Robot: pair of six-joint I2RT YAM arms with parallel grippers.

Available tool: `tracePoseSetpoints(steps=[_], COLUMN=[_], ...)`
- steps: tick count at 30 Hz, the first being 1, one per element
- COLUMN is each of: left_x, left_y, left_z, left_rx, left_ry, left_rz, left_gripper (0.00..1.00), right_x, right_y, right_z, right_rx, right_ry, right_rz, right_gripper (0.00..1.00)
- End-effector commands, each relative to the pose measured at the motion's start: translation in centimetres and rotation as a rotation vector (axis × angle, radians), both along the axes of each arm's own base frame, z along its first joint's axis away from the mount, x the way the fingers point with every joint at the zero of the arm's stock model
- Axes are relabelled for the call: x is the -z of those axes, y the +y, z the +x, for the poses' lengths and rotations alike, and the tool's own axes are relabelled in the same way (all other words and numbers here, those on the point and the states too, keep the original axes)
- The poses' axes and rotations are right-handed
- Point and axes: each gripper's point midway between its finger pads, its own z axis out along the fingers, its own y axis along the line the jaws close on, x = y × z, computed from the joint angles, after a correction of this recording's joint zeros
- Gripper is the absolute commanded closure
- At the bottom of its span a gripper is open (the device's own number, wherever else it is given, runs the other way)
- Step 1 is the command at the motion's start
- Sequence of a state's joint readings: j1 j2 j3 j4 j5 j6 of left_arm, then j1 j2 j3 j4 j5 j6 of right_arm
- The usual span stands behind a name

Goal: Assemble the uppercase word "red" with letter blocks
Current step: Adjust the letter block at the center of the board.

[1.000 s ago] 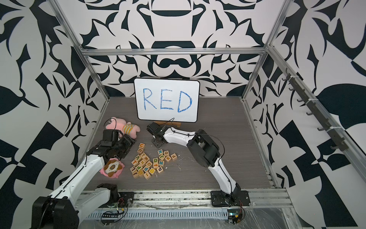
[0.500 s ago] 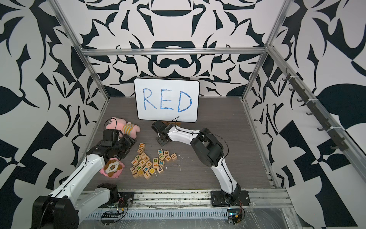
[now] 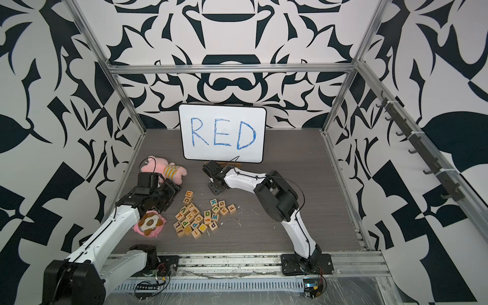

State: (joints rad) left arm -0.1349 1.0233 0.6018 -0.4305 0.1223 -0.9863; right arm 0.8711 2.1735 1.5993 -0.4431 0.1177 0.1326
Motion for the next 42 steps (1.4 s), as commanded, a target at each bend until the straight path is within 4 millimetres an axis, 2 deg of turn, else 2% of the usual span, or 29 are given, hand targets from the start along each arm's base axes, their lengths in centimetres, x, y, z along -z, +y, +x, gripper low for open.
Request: tracePoseSetpoints(steps=[1, 23, 42], left_x=[-0.6, -0.4, -0.6], left_y=[-0.2, -0.1, 0.2], left_z=[0.3, 0.2, -0.4], left_rx=[0.015, 0.008, 0.002], left_ry=[-0.011, -0.003, -0.005], left_rz=[-0.005, -0.008, 0.003], left_gripper=[0.24, 0.24, 0.24], right_x=[-2.0, -2.0, -3.2], right_y=[1.3, 4.0, 4.3], right_z=[0.4, 0.1, 0.0], right_rx=[0.003, 0.012, 0.017], right_ry=[-0.018, 0.031, 0.031], right_rz=[0.07, 0.173, 0.195], right_gripper=[0.62, 0.68, 0.68])
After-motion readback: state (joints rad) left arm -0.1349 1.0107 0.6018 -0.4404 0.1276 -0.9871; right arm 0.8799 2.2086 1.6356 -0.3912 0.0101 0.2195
